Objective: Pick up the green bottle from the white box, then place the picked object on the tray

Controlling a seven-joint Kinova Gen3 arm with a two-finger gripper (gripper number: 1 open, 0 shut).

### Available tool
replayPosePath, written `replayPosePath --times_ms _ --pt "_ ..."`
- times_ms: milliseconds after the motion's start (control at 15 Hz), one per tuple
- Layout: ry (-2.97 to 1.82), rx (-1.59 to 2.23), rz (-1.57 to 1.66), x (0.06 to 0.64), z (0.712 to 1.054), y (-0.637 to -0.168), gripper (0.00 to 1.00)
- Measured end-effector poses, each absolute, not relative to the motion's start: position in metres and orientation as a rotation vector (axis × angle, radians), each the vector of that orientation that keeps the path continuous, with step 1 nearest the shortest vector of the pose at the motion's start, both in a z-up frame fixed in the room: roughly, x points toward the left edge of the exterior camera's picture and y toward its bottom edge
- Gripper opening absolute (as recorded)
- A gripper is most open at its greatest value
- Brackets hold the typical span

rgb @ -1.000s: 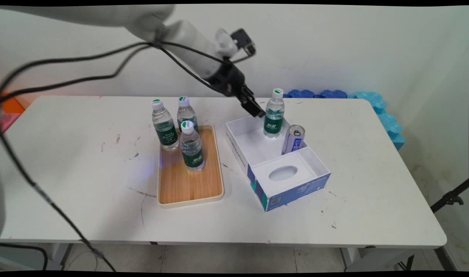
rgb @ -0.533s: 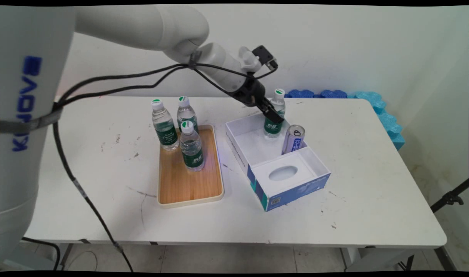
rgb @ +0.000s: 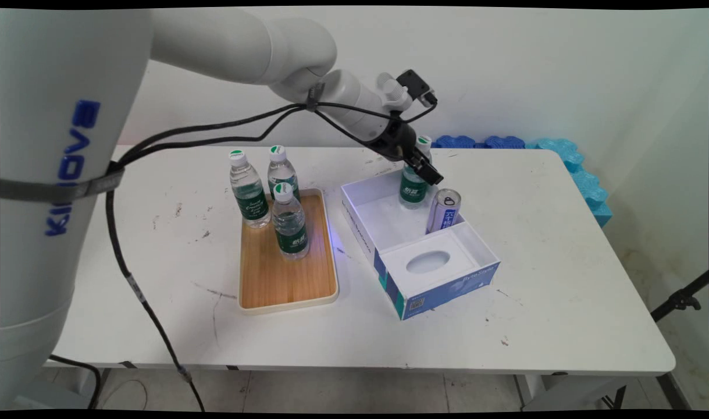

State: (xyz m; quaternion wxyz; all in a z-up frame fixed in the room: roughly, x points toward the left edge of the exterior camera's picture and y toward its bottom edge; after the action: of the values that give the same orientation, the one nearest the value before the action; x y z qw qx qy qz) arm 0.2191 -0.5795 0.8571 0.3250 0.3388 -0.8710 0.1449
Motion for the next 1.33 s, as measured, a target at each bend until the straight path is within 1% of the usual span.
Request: replayPosePath --times_ms 67,133,733,1067,1333 --pt "-2.283 0.887 0.384 0.218 0.857 -0.58 1.0" --pt "-2.284 0.884 0.391 0.216 0.856 -0.581 0.0" --pt "-2.325 0.859 0.455 0.217 0.861 -0.583 0.0" --pt "-2.309 0.867 0.449 0.223 0.884 -0.577 0.0" --pt "-2.279 0.879 0.429 0.23 0.915 -0.567 0.0"
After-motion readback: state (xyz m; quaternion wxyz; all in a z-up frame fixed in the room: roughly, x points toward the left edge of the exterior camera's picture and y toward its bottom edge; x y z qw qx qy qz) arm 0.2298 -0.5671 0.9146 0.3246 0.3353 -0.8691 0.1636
